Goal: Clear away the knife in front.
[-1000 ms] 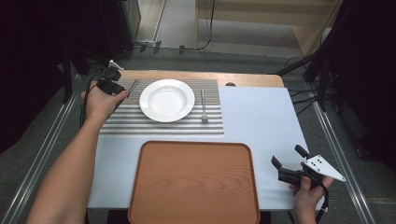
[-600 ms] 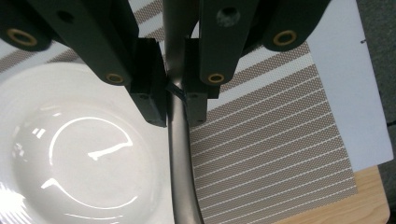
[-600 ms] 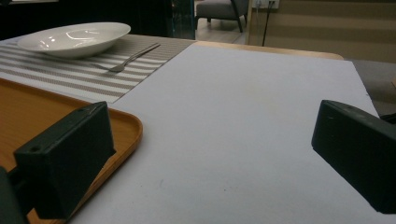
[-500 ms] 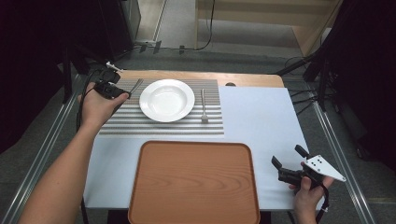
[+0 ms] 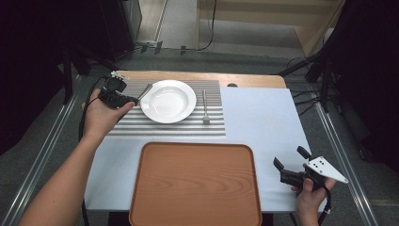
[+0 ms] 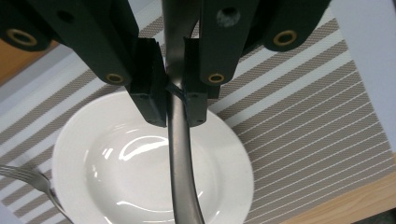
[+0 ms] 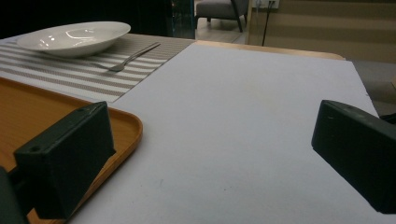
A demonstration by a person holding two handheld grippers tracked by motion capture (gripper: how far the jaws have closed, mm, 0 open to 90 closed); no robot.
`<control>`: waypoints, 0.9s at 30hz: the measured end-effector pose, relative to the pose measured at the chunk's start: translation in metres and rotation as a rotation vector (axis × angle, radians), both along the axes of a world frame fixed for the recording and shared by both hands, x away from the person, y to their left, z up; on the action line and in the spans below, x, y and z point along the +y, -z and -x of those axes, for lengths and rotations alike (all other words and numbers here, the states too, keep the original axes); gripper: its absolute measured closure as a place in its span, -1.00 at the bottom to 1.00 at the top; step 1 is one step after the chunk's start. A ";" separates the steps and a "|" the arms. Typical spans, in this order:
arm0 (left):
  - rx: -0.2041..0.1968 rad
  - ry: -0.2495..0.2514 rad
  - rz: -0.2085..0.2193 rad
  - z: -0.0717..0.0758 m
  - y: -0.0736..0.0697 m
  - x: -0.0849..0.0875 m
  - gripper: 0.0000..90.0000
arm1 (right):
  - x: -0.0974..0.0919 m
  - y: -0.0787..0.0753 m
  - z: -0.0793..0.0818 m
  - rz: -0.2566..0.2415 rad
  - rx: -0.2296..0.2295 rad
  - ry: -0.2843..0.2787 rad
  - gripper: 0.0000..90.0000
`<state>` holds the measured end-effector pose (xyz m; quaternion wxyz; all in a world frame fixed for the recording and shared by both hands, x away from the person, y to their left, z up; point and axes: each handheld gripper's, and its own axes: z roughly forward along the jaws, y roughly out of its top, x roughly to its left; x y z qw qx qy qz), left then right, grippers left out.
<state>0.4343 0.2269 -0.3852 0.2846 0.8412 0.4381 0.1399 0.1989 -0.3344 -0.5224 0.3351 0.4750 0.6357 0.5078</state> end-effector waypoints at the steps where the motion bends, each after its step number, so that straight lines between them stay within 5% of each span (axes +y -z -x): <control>1: -0.001 0.014 0.009 0.005 0.000 -0.003 0.78 | 0.000 0.000 0.000 0.000 0.000 0.000 -1.00; 7: -0.015 0.054 0.045 0.020 -0.001 -0.011 0.78 | 0.000 0.000 0.000 0.000 0.002 -0.001 -1.00; 27: -0.087 0.144 0.070 0.068 -0.001 -0.034 0.77 | 0.000 0.000 0.000 -0.002 -0.001 -0.003 -1.00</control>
